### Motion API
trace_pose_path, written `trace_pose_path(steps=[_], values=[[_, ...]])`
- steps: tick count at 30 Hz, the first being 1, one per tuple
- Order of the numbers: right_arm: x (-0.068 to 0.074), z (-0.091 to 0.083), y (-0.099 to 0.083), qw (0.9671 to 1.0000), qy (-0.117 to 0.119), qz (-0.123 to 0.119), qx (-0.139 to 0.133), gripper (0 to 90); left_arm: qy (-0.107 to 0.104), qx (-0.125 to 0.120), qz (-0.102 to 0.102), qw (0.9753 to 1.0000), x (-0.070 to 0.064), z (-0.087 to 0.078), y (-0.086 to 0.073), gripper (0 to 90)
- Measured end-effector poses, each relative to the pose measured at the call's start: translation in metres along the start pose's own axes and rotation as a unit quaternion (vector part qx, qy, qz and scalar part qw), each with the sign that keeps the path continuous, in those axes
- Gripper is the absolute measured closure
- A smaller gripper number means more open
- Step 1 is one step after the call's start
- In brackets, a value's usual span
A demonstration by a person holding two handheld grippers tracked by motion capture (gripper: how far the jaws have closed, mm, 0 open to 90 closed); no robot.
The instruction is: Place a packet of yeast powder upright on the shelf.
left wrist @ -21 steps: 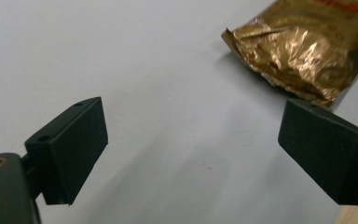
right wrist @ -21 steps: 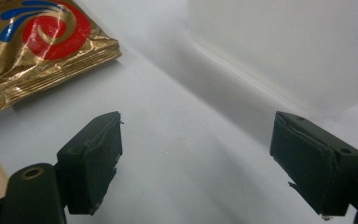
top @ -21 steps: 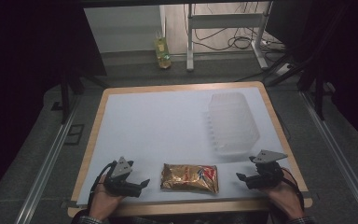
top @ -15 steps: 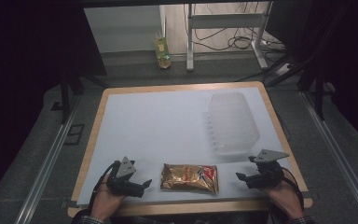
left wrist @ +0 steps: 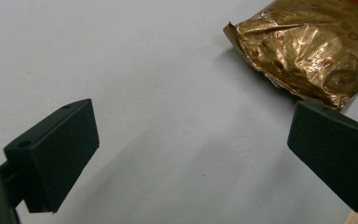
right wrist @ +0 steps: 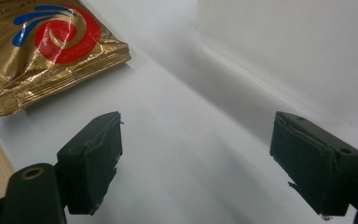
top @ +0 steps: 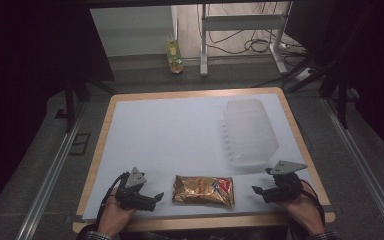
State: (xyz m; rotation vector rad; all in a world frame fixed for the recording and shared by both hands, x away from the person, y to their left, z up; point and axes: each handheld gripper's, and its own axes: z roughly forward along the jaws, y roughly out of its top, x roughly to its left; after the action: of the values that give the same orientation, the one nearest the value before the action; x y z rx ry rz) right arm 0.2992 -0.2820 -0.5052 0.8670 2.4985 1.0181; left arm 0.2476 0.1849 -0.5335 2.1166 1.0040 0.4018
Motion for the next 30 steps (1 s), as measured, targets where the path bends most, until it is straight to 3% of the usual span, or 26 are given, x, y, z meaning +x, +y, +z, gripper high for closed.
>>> trace_pose_path(steps=[5, 11, 14, 19, 23, 30], values=[[0.000, 0.000, 0.000, 1.0000, -0.002, -0.002, 0.001, 16.8, -0.010, 0.004, -0.008, 0.9999, -0.001, 0.000, 0.001, 1.1], [0.003, 0.001, 0.001, 1.0000, 0.000, -0.008, 0.005, 16.8, -0.015, 0.010, 0.001, 0.9998, -0.009, -0.002, 0.006, 5.7], [0.004, 0.002, 0.001, 0.9999, 0.000, -0.011, 0.006, 16.8, -0.015, 0.006, 0.009, 0.9998, -0.012, -0.002, 0.008, 14.7], [0.002, 0.001, 0.001, 1.0000, -0.001, -0.005, 0.004, 17.2, -0.035, -0.011, 0.020, 0.9991, -0.018, -0.006, 0.012, 30.0], [0.002, 0.002, 0.001, 1.0000, -0.001, -0.007, 0.007, 17.2, -0.049, -0.018, 0.021, 0.9984, -0.020, -0.007, 0.014, 35.7], [0.003, 0.002, 0.001, 0.9999, 0.000, -0.008, 0.007, 17.5, -0.071, -0.012, 0.017, 0.9973, -0.026, -0.006, 0.020, 33.9]])
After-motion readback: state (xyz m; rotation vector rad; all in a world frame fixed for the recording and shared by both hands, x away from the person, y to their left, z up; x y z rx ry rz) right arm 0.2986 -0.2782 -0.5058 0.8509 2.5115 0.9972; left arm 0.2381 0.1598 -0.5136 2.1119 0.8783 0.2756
